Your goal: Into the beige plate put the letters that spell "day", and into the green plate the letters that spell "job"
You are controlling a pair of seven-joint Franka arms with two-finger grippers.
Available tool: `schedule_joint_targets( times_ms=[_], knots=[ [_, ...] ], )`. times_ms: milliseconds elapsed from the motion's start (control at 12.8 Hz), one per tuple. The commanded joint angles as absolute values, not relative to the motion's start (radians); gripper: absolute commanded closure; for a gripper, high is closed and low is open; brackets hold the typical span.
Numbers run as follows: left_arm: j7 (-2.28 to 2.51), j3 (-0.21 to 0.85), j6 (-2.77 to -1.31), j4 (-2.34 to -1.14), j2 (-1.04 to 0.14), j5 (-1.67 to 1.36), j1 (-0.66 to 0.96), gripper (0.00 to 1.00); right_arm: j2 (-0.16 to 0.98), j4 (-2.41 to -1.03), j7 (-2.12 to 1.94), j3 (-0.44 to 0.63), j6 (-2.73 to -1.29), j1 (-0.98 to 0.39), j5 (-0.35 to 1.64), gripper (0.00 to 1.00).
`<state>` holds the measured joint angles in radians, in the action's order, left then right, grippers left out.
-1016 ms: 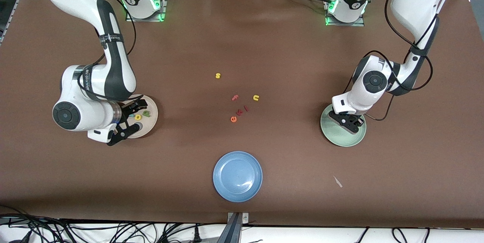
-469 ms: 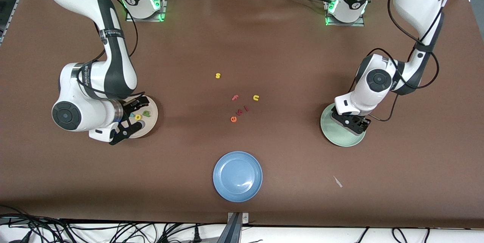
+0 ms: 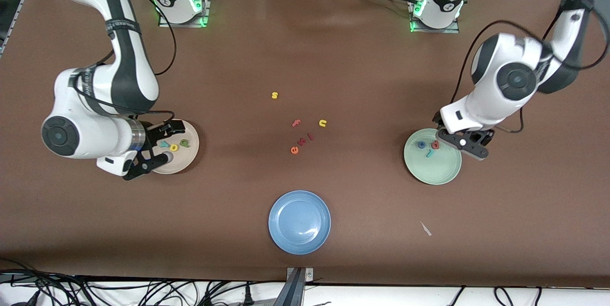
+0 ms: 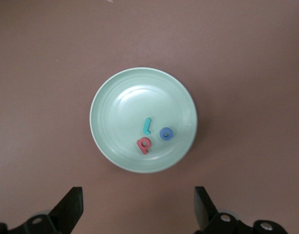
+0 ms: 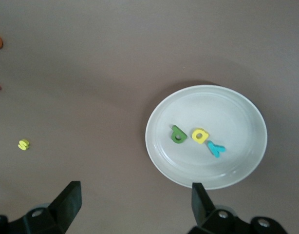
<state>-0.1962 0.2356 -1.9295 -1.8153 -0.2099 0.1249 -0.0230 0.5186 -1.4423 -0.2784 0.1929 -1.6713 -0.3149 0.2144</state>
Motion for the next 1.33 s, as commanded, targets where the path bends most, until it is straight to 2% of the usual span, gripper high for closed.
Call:
schedule_joint_targets(
  times_ms=[0,235,469,547,704,782,1016,1251],
  knots=[
    [-0.126,0.239,-1.74,-1.619,-0.225,0.081,-0.031,0.0,0.439,-1.499,-0.142,0.095,-1.663,-0.255,0.157,0.0],
    [-0.043,0.236,-1.564,-1.537,-0.19,0.08,-0.035,0.0,0.371,-1.529,-0.051,-0.003,-1.664,-0.181,0.035,0.0],
    [-0.012,0.23,-1.441,-1.422,-0.175,0.043,-0.08,0.0,0.307,-1.551,-0.035,-0.002,-1.666,-0.158,0.025,0.0],
    [-0.011,0.23,-1.45,-1.451,-0.119,0.04,-0.081,0.0,0.286,-1.558,-0.037,-0.002,-1.67,-0.143,0.009,0.0],
    [0.002,0.209,-1.561,-1.642,0.069,0.041,-0.066,0.0,0.256,-1.56,-0.049,-0.002,-1.675,-0.121,-0.008,0.0],
    [0.0,0.192,-1.595,-1.696,0.131,0.04,-0.067,0.0,0.244,-1.56,-0.052,0.005,-1.677,-0.108,-0.008,0.0],
    [-0.006,0.031,-1.591,-1.658,0.111,-0.029,0.038,0.0,0.219,-1.562,-0.095,0.038,-1.669,-0.092,-0.015,0.0],
    [-0.009,0.031,-1.53,-1.599,0.065,-0.049,0.022,0.0,0.198,-1.56,-0.107,0.057,-1.626,-0.084,-0.037,0.0]
  ],
)
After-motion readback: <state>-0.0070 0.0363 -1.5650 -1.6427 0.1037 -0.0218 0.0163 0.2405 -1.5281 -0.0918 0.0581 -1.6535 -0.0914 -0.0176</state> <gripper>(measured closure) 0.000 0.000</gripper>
